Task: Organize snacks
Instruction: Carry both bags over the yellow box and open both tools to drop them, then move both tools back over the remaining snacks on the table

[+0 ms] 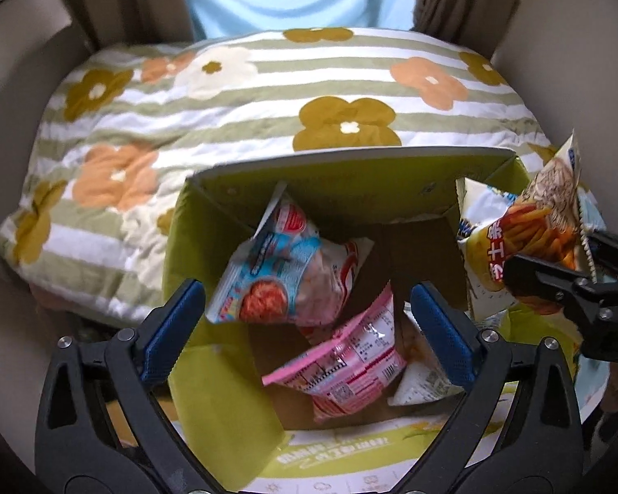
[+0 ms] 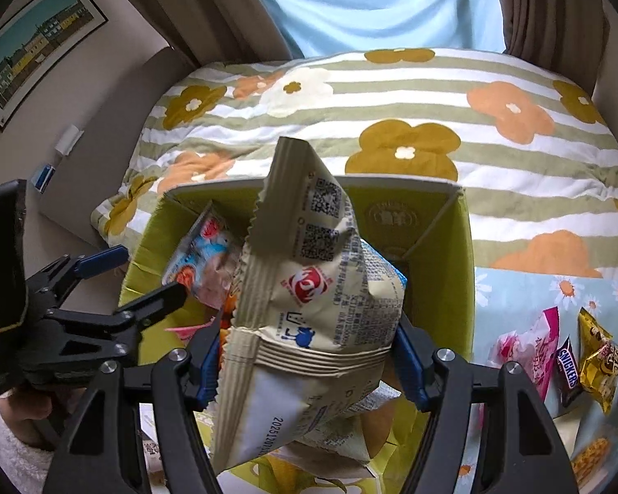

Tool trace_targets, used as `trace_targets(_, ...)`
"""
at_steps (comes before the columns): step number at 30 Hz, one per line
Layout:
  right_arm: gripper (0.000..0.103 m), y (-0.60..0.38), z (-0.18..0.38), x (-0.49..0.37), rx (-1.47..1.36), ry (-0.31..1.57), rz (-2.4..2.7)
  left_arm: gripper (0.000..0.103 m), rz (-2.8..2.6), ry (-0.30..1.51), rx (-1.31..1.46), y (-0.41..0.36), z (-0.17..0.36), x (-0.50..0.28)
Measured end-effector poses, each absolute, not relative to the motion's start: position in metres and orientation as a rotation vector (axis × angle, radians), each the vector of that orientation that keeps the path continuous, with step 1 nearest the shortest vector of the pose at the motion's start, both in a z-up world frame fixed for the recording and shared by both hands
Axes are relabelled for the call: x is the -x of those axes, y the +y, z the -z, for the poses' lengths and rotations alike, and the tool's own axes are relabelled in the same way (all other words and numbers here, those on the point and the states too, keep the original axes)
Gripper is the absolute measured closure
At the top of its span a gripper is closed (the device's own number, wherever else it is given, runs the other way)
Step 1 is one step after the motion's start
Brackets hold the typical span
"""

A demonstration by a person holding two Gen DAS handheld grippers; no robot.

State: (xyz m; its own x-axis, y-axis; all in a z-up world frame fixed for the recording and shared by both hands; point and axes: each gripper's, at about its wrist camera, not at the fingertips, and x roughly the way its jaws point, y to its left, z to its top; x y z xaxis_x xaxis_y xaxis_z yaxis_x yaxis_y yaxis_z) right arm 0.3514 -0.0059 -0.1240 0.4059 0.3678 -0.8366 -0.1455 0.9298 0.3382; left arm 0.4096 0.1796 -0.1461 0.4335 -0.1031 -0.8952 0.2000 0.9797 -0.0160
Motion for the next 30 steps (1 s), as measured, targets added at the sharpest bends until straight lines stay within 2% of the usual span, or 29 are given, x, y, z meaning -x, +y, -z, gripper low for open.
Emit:
trace_targets(9,0.036,-0.001,0.122,-0.360,-0.257,1.095,-0.358,0.003,0.138,1.084,-0.085,0.188,0.141,-0.396)
trace_targets(10,0.033,0.000,0.122,-0.361,-0.273,1.083,-0.372,0.003,0.138,1.084,-0.079,0.189,0.141,-0.395)
trace_targets(13,0.010,0.000,0.124,-0.360,-0.303,1.059,-0.332,0.003,0.126,1.089,-0.070,0.192,0.140,-0.389)
trace_targets(14,0.008,-0.001,0.124,-0.359,-0.308,1.050,-0.318,0.003,0.124,1.090,-0.070,0.192,0.140,-0.388)
trace_targets(30,0.008,-0.009,0.106,-0.319,-0.262,1.035,-0.304,0.003,0.117,1.061,-0.062,0.193,0.127,-0.350)
